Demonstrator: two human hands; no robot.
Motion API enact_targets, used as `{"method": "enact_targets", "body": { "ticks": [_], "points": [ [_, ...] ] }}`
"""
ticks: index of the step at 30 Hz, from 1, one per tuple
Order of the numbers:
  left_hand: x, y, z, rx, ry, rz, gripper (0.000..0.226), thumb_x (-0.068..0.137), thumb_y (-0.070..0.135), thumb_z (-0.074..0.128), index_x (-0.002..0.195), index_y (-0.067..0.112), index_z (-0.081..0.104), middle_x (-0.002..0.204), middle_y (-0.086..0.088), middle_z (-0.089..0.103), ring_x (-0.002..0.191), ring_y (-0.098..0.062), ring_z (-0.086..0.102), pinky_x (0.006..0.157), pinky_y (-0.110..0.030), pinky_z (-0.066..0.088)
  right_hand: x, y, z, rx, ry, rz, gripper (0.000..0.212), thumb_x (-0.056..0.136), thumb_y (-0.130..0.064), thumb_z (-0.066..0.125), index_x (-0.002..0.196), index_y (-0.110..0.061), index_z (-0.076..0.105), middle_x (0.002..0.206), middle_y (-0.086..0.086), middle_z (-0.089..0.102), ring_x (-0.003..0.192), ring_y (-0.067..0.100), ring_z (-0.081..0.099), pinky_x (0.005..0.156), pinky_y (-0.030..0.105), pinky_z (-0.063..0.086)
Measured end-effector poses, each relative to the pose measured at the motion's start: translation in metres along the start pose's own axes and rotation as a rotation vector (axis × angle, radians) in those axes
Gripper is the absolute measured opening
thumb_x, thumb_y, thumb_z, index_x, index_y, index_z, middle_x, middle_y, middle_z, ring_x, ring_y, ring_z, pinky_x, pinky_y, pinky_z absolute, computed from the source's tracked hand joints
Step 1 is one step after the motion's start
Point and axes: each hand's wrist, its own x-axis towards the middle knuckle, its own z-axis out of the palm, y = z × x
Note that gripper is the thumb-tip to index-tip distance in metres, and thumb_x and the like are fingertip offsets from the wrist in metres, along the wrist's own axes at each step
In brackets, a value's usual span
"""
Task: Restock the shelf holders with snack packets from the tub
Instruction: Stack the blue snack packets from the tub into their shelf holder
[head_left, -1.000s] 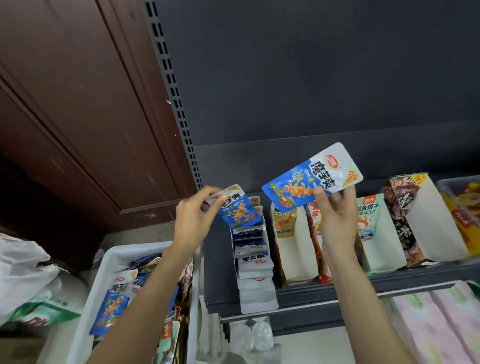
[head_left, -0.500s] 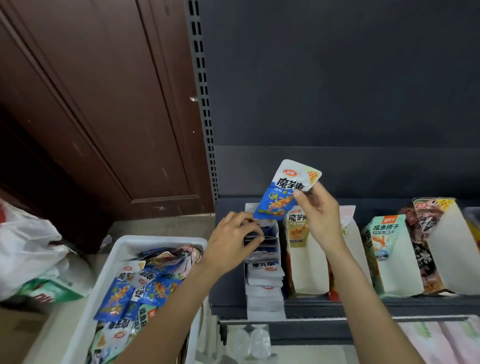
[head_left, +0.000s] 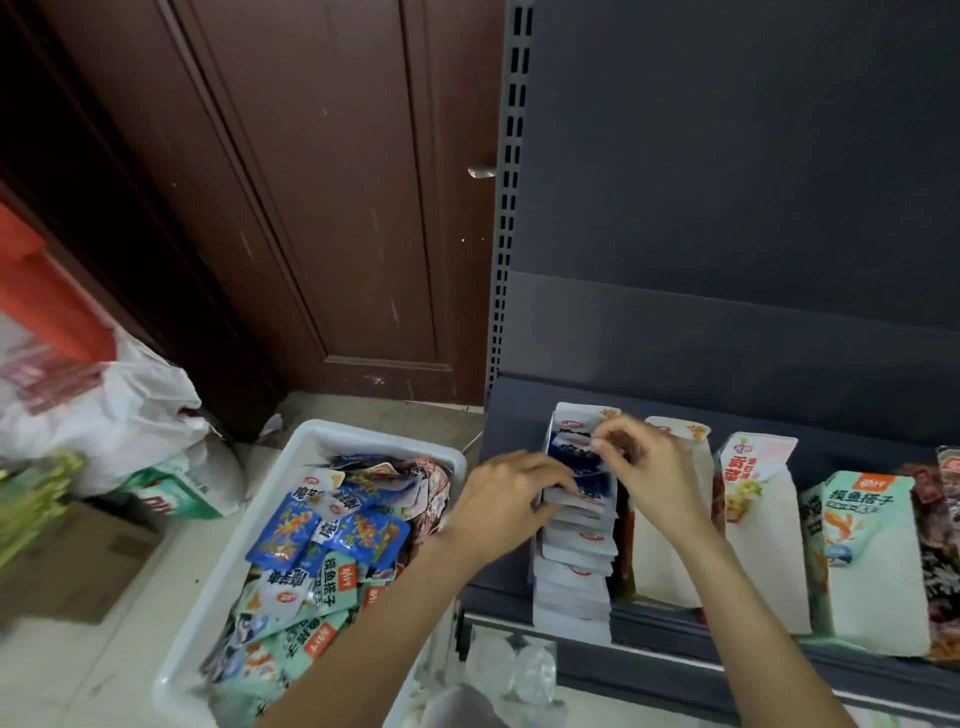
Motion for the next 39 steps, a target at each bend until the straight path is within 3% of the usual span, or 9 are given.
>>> {"method": "enact_targets", "body": {
  "ticks": [6,12,16,21,24,29,33,36,39],
  "points": [
    [0.002,0.007,0.005,-0.045,0.031,-0.043,0.023,0.079,0.022,0.069,0.102,0.022,0.071,0.110,0.007,0.067,0.099,-0.015,0.061,0.083,-0.031,0.050,0.000,-0.006,-0.001,-0.309,0.047,-0.056,0.009,0.081,-0.012,0.074,0.087,-0.015,0.068,0.074,0.000,0.066,0.071,0.019,0.061,0.054,0.023,0.038],
    [-0.022,-0.001,-0.003,-0.202,0.179,-0.102,0.025,0.084,0.032,0.065,0.107,0.021,0.069,0.117,0.009,0.064,0.108,-0.008,0.057,0.091,-0.024,0.044,-0.020,-0.031,-0.021,-0.160,0.145,-0.059,0.023,0.090,-0.015,0.063,0.113,-0.015,0.064,0.107,-0.002,0.066,0.102,0.009,0.052,0.082,0.027,0.042],
    [-0.059,-0.018,-0.023,-0.234,0.455,-0.240,0.021,0.090,0.030,0.053,0.099,0.018,0.068,0.097,0.012,0.067,0.093,-0.004,0.060,0.079,-0.030,0.051,-0.037,-0.075,-0.019,0.028,0.264,-0.067,0.021,0.094,-0.021,0.056,0.111,-0.012,0.064,0.104,-0.006,0.064,0.097,-0.003,0.052,0.085,0.003,0.037],
    [-0.132,-0.055,-0.052,-0.206,0.772,-0.503,0.014,0.093,0.033,0.048,0.092,0.027,0.061,0.081,0.019,0.061,0.075,-0.002,0.059,0.063,-0.019,0.047,-0.050,-0.131,0.044,0.142,0.053,-0.235,0.026,0.095,-0.026,0.048,0.106,-0.012,0.066,0.094,-0.008,0.069,0.086,0.001,0.062,0.076,0.008,0.046],
    [-0.179,-0.090,-0.058,-0.203,0.821,-0.743,0.006,0.091,0.029,0.053,0.089,0.031,0.058,0.079,0.017,0.062,0.073,-0.004,0.057,0.060,-0.018,0.042,-0.051,-0.140,0.106,0.083,-0.192,-0.253,0.015,0.094,-0.019,0.056,0.104,-0.017,0.067,0.091,-0.011,0.071,0.076,0.003,0.064,0.064,0.024,0.053],
    [-0.233,-0.153,-0.048,-0.166,0.483,-1.071,0.019,0.089,0.014,0.060,0.107,0.018,0.061,0.109,-0.001,0.066,0.087,-0.011,0.060,0.074,-0.018,0.042,-0.050,-0.123,0.211,-0.129,-0.587,-0.132,0.023,0.096,-0.020,0.052,0.117,-0.019,0.061,0.114,-0.006,0.065,0.101,0.010,0.060,0.084,0.026,0.048],
    [-0.231,-0.182,-0.032,0.005,0.135,-0.961,0.042,0.095,0.026,0.053,0.135,0.015,0.048,0.140,-0.006,0.047,0.115,-0.019,0.053,0.098,-0.032,0.040,-0.045,-0.107,0.272,-0.340,-0.709,-0.004,0.038,0.099,-0.030,0.045,0.134,-0.016,0.049,0.135,0.000,0.051,0.121,0.016,0.049,0.094,0.026,0.041],
    [-0.220,-0.197,-0.019,0.084,-0.076,-0.899,0.059,0.100,0.037,0.039,0.151,0.015,0.020,0.156,-0.006,0.022,0.142,-0.022,0.022,0.116,-0.034,0.021,-0.042,-0.099,0.299,-0.425,-0.717,0.095,0.047,0.100,-0.038,0.041,0.141,-0.015,0.040,0.146,0.005,0.040,0.132,0.021,0.039,0.104,0.034,0.038],
    [-0.218,-0.204,-0.009,0.176,-0.229,-0.892,0.063,0.101,0.045,0.025,0.152,0.015,0.004,0.160,-0.004,0.007,0.147,-0.019,0.005,0.120,-0.035,0.007,-0.047,-0.095,0.311,-0.473,-0.741,0.137,0.050,0.100,-0.042,0.039,0.145,-0.022,0.033,0.153,0.008,0.028,0.140,0.025,0.026,0.111,0.039,0.031]
  ]
}}
